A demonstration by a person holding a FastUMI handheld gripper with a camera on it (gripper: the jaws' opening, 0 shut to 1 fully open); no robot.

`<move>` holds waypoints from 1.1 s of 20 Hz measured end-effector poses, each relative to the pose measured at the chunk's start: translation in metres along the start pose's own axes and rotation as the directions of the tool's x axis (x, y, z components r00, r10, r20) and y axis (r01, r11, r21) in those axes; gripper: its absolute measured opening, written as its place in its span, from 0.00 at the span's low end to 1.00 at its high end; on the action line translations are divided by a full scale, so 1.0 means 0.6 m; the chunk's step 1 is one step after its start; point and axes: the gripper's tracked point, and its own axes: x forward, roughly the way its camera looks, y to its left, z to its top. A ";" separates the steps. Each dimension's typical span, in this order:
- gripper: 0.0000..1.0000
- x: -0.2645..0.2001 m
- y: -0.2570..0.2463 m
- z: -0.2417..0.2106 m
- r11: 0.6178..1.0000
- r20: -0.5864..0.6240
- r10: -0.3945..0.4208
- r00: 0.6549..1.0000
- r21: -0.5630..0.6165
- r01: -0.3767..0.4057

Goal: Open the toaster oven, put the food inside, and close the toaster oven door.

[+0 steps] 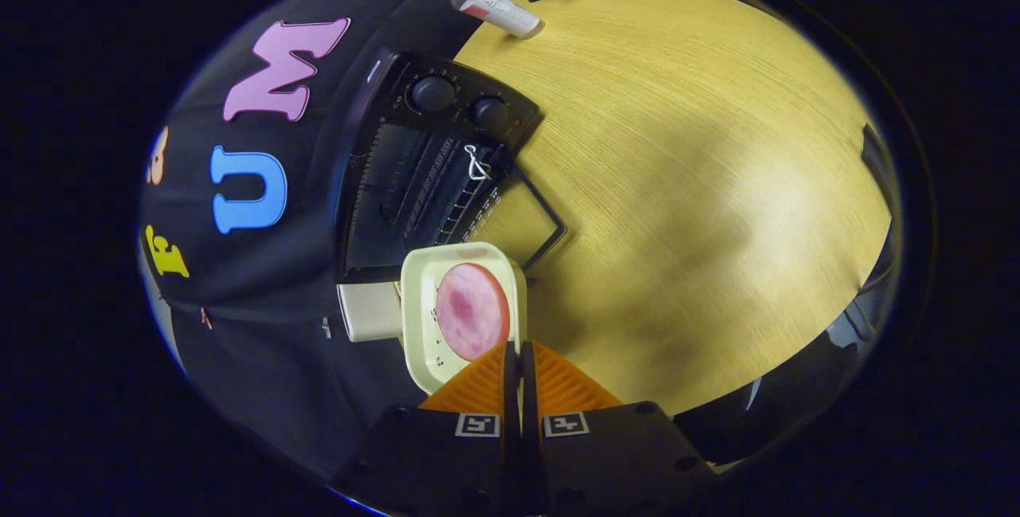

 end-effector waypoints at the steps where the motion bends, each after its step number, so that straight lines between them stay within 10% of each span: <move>1: 0.06 0.011 0.011 -0.005 1.000 0.021 -0.002 1.000 0.024 0.001; 22: 0.06 0.227 0.159 0.112 0.839 0.395 -0.215 0.893 0.542 -0.038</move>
